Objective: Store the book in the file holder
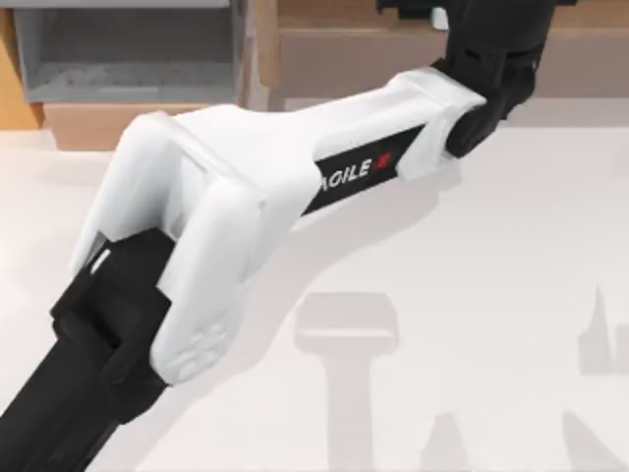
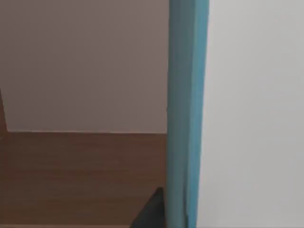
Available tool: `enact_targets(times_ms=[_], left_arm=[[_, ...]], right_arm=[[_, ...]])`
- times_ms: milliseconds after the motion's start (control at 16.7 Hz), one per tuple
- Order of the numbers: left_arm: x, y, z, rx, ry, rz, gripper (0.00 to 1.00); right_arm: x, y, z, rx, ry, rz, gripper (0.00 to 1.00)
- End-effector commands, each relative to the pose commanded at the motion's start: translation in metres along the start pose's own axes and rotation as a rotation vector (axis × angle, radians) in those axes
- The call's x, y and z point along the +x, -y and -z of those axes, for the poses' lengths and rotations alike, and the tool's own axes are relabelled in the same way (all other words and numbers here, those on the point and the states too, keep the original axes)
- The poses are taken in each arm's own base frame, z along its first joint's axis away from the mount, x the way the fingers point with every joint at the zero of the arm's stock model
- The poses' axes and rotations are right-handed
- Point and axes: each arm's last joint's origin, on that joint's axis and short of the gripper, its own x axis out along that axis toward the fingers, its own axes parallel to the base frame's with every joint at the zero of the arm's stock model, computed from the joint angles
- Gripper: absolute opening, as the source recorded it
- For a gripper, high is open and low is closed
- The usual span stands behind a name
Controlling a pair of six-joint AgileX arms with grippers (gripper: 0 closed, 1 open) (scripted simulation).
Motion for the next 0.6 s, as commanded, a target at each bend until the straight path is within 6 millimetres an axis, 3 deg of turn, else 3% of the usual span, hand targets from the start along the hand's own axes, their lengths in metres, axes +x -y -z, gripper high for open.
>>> enact_targets(times_ms=[360,600], left_arm=[[0.0,0.0,0.0,0.0,0.0,0.0,0.02],[0.0,0.0,0.0,0.0,0.0,0.0,0.0]], right_arm=[[0.0,0.0,0.0,0.0,0.0,0.0,1.0],[0.0,0.0,0.0,0.0,0.0,0.0,1.0]])
